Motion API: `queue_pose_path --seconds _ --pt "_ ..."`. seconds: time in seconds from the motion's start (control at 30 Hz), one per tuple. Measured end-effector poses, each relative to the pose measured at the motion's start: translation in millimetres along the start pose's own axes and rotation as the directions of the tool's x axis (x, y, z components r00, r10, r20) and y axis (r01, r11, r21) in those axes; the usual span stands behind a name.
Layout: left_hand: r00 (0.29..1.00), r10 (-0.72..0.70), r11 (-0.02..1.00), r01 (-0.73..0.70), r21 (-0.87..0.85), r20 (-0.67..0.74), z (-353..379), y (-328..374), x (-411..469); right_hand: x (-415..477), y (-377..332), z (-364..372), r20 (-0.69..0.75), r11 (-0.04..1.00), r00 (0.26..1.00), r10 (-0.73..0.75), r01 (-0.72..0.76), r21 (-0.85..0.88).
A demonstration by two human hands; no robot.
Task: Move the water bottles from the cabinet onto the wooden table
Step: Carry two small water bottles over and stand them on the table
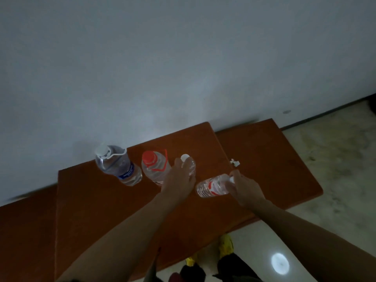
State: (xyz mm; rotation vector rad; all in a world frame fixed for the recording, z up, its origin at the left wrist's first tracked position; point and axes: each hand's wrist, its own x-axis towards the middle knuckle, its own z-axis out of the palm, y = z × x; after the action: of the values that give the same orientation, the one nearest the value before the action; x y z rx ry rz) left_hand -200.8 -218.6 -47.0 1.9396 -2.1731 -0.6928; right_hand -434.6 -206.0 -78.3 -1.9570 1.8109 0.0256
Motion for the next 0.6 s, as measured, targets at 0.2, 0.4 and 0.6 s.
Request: queue_pose_path --seconds 0.2,0.4,0.6 --pt "0.987 -0.156 0.976 0.149 0.156 0.035 14.2 2.7 46.5 7.2 28.9 2.8 -0.049 0.997 0.999 -0.004 0.008 0.078" --pt "0.953 -0.3 0.925 0.3 0.233 -0.036 29.5 14.9 40.2 27.8 46.7 2.1 -0.053 0.984 0.995 -0.087 0.094 0.149" --pt "0.898 -0.43 0.89 0.439 0.12 -0.095 39.6 22.9 -4.4 47.6 55.7 -9.0 -0.028 0.942 0.945 -0.326 0.327 0.073"
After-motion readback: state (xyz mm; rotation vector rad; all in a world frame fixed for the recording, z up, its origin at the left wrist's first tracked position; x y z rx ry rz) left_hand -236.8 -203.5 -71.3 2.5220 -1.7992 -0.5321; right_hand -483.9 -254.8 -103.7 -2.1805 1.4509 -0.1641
